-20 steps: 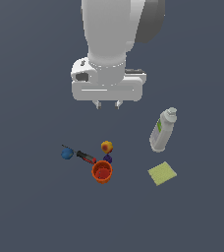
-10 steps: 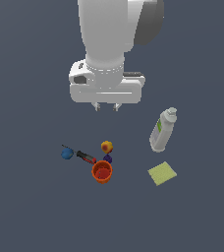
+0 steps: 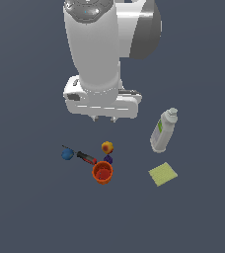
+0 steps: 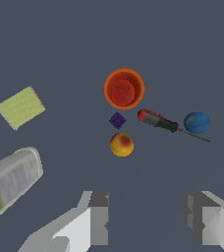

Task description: Pick up a designated object from a clutter of objects.

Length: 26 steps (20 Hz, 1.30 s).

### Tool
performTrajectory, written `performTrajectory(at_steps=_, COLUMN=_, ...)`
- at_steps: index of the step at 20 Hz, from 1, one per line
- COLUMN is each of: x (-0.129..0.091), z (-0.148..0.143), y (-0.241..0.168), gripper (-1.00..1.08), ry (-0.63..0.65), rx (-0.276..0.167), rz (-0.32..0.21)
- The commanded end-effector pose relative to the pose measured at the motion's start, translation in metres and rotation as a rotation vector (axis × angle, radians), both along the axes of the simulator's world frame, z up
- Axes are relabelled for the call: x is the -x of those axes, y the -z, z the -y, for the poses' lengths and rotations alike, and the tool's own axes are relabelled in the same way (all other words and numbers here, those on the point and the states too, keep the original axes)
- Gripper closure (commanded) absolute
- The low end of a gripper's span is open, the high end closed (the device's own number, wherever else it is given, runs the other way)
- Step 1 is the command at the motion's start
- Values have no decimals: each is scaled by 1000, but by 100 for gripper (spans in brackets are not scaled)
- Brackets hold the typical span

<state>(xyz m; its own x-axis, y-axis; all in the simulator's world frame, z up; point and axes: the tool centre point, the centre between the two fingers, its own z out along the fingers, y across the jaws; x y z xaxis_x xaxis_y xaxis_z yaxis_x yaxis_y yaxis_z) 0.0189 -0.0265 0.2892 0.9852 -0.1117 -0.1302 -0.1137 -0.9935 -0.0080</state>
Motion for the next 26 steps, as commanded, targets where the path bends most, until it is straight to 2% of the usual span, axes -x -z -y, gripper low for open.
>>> performTrajectory(at_steps=1, x=-10, z=4, y=10, gripper=-20, ry=37, rx=-8, rz=-26)
performTrajectory(at_steps=14, x=-58, z=27, y=83, gripper=-20, ry=251, rx=-44, rz=-188)
performTrajectory(at_steps=26, x=-79, z=44, y=159, gripper=-20, ry=416, rx=-62, rz=-329)
